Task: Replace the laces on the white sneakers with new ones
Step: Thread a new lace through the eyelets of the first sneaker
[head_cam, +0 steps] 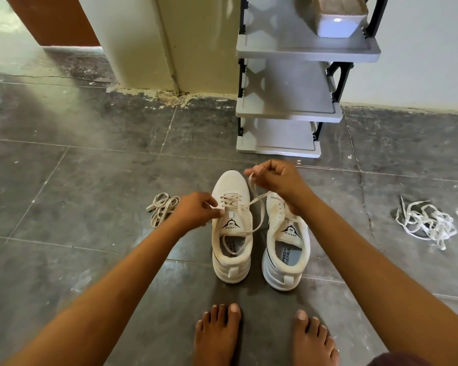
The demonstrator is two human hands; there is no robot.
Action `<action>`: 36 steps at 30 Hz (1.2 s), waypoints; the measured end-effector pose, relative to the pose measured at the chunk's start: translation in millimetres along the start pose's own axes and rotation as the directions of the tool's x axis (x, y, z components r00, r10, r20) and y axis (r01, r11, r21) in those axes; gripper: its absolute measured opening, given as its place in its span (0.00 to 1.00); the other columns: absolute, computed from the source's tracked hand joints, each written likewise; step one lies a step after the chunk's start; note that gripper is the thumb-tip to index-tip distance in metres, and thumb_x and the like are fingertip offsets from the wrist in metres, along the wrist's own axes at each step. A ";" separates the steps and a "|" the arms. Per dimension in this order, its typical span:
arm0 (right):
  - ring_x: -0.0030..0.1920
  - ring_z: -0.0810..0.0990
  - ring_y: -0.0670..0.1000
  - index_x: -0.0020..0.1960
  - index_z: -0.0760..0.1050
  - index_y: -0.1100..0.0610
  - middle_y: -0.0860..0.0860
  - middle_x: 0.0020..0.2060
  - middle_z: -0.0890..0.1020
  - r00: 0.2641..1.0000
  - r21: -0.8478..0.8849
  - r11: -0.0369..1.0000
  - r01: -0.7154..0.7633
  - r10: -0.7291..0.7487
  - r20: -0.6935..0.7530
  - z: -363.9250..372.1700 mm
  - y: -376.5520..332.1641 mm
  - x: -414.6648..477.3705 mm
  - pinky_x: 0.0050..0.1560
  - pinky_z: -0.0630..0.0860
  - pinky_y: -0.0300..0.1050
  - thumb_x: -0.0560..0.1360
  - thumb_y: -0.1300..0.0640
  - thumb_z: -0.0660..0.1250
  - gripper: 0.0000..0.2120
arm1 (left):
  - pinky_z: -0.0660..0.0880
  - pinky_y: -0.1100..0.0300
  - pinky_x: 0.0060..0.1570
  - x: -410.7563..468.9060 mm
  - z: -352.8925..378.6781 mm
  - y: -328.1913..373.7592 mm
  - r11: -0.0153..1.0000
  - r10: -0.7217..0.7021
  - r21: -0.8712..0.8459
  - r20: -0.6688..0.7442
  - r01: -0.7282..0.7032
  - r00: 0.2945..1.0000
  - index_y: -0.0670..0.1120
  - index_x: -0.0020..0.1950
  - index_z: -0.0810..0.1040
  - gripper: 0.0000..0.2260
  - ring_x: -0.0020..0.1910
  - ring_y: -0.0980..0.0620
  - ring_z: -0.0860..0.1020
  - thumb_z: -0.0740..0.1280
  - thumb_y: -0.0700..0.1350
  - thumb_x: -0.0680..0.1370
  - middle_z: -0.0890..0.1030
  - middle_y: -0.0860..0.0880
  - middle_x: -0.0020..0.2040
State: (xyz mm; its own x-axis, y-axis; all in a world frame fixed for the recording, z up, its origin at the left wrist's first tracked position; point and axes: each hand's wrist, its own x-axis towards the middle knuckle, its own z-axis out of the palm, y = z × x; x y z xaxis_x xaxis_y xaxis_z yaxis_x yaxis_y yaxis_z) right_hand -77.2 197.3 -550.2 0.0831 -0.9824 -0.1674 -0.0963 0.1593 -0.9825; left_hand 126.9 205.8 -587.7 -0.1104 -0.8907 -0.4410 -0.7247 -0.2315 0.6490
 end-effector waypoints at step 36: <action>0.46 0.79 0.60 0.47 0.81 0.59 0.59 0.44 0.82 0.992 -0.885 0.457 0.093 0.030 0.120 73.2 54.9 16.0 0.46 0.77 0.50 0.74 0.57 0.63 0.09 | 0.80 0.59 0.46 0.9 17.1 -29.1 0.875 -0.024 -0.477 0.122 0.080 0.992 0.42 0.60 0.78 0.11 0.47 0.49 0.80 0.62 0.37 0.79 0.81 0.42 0.51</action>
State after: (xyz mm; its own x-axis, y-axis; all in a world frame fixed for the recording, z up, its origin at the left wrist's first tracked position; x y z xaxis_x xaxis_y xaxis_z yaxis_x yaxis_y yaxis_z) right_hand -8.6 197.5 -612.8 0.1984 -0.9583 -0.2057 -0.9137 -0.1049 -0.3927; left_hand 136.3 218.4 -617.6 -0.1746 -0.8306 -0.5288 -0.3190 -0.4604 0.8284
